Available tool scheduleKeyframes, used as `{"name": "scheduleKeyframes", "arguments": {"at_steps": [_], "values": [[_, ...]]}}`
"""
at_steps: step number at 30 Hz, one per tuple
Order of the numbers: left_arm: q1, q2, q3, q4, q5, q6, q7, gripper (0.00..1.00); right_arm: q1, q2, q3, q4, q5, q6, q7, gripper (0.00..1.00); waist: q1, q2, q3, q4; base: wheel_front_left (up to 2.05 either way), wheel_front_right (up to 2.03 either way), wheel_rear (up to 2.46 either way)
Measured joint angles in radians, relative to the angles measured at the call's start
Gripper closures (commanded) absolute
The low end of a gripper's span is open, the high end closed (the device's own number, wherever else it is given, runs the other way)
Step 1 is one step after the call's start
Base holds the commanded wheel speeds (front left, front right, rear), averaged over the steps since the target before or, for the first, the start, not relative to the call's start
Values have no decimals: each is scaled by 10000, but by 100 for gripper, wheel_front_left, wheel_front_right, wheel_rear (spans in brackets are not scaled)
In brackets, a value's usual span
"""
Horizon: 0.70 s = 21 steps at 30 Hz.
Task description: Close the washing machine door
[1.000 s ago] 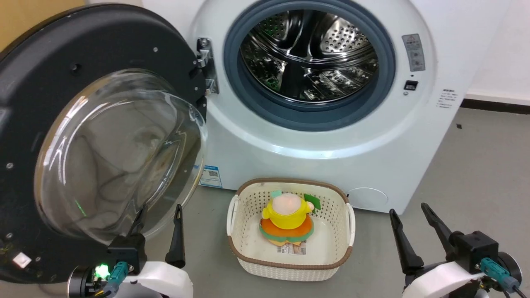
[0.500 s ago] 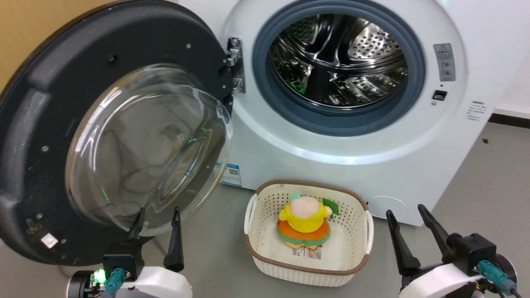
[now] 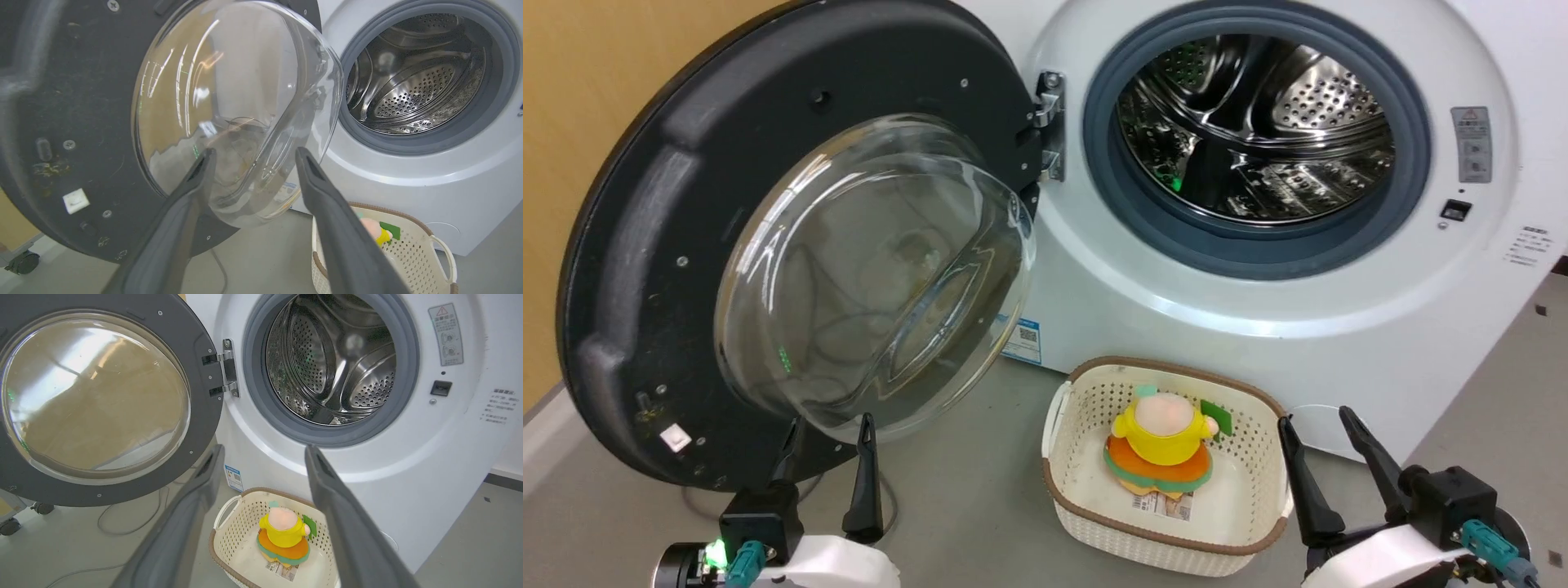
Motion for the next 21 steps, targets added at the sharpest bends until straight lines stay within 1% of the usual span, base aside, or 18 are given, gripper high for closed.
{"name": "scheduleKeyframes", "arguments": {"at_steps": [21], "values": [[198,0,25,-290,-247,265,-451,0,-220,-138,640,493,543,0,-479,0,0,0,102,939,0,0,0]]}}
